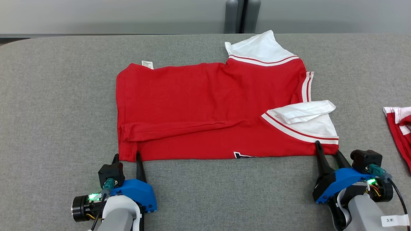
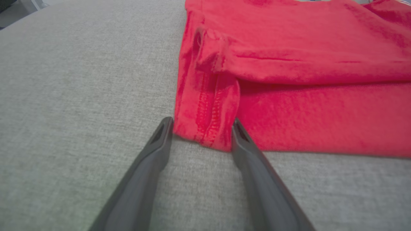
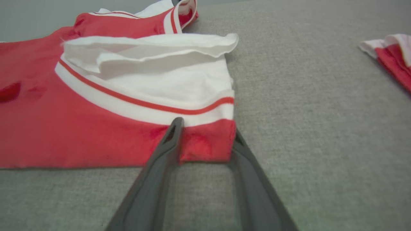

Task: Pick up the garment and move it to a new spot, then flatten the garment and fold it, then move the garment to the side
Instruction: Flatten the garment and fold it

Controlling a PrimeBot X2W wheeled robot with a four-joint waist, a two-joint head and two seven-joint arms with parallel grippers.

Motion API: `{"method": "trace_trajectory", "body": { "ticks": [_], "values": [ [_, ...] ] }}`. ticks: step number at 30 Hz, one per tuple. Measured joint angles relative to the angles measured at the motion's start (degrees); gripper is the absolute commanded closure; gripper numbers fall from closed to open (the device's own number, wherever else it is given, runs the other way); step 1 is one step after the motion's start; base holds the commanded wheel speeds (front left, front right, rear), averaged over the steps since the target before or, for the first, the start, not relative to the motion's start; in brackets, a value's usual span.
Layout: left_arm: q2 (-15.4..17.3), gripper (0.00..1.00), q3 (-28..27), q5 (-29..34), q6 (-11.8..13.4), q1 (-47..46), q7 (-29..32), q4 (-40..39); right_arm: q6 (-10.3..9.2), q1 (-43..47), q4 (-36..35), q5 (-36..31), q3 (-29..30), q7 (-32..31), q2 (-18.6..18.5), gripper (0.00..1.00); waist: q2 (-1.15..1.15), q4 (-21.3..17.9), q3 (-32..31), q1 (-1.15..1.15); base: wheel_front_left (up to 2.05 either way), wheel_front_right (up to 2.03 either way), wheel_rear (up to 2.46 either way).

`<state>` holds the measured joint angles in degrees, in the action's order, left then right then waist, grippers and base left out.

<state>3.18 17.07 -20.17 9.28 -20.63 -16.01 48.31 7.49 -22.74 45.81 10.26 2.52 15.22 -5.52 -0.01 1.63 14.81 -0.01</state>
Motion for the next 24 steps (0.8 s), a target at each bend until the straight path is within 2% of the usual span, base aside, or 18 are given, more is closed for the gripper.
{"method": "trace_trajectory", "body": {
  "ticks": [1,2,7,8,9,11,12,13,15,18,20,21,24],
  "values": [
    [0.0,0.13,0.1,0.0,0.0,0.0,0.0,0.0,0.01,-0.1,0.2,0.1,-0.1,0.0,-0.1,0.96,0.0,0.0,0.0,0.0,0.0,0.0,0.0],
    [0.0,0.13,0.1,0.0,0.0,0.0,0.0,0.0,0.03,-0.2,0.3,0.4,-0.2,0.0,-0.1,1.0,0.0,0.1,0.0,0.0,0.0,0.0,0.0],
    [-0.2,0.11,0.0,1.2,0.9,0.1,0.1,-0.4,0.08,-0.3,0.5,1.1,0.1,0.0,-0.3,1.0,0.0,0.0,0.0,0.01,0.0,0.0,0.0],
    [-0.2,0.15,-0.3,1.5,1.0,0.3,0.2,-0.8,0.08,-0.4,0.5,1.3,0.2,0.0,-0.3,1.0,0.0,0.0,0.0,0.01,0.0,0.0,0.0],
    [-0.2,0.22,-0.7,1.9,1.3,0.4,0.3,-1.3,0.09,-0.4,0.5,1.4,0.2,0.0,-0.3,1.0,0.0,-0.1,0.0,0.01,0.0,0.0,0.0],
    [-0.2,0.56,-1.3,2.7,1.3,0.6,0.4,-1.9,0.09,-0.5,0.4,1.5,0.4,0.0,-0.3,1.0,0.0,-0.1,0.1,0.02,0.0,0.0,0.0],
    [-0.3,0.64,-1.5,3.0,1.3,0.6,0.5,-2.3,0.08,-0.5,0.4,1.5,0.4,0.0,-0.3,1.0,0.01,-0.1,0.0,0.02,0.0,0.0,0.0],
    [-0.5,0.66,-1.6,3.5,1.3,0.8,0.5,-2.6,0.08,-0.5,0.3,1.5,0.5,0.0,-0.3,1.0,0.01,-0.1,0.0,0.02,0.0,0.0,0.0],
    [-0.6,0.79,-2.2,4.0,1.3,1.2,0.6,-3.4,0.08,-0.5,0.2,1.6,0.7,0.0,-0.3,1.0,0.02,-0.1,-0.1,0.02,0.0,0.0,0.0],
    [-0.6,0.75,-3.9,5.0,1.8,2.0,0.8,-5.0,0.08,-0.5,0.0,1.8,1.2,0.0,-0.3,1.0,0.02,0.1,-0.3,0.02,0.0,0.0,0.0],
    [-0.5,0.64,-5.1,5.6,1.8,2.8,0.8,-5.7,0.08,-0.5,-0.2,1.8,1.7,-0.1,-0.3,1.0,0.02,0.2,-0.6,0.02,0.0,0.0,0.0],
    [-0.4,0.64,-5.5,5.6,1.8,3.1,0.8,-5.9,0.08,-0.4,-0.3,1.8,1.9,-0.1,-0.3,1.0,0.02,0.3,-0.7,0.02,0.0,0.0,0.0],
    [-0.3,0.76,-7.2,6.2,1.5,3.8,0.8,-6.5,0.07,-0.3,-0.7,1.7,2.5,-0.1,-0.3,1.0,0.02,0.5,-1.2,0.02,0.0,0.0,0.0]
  ]
}}
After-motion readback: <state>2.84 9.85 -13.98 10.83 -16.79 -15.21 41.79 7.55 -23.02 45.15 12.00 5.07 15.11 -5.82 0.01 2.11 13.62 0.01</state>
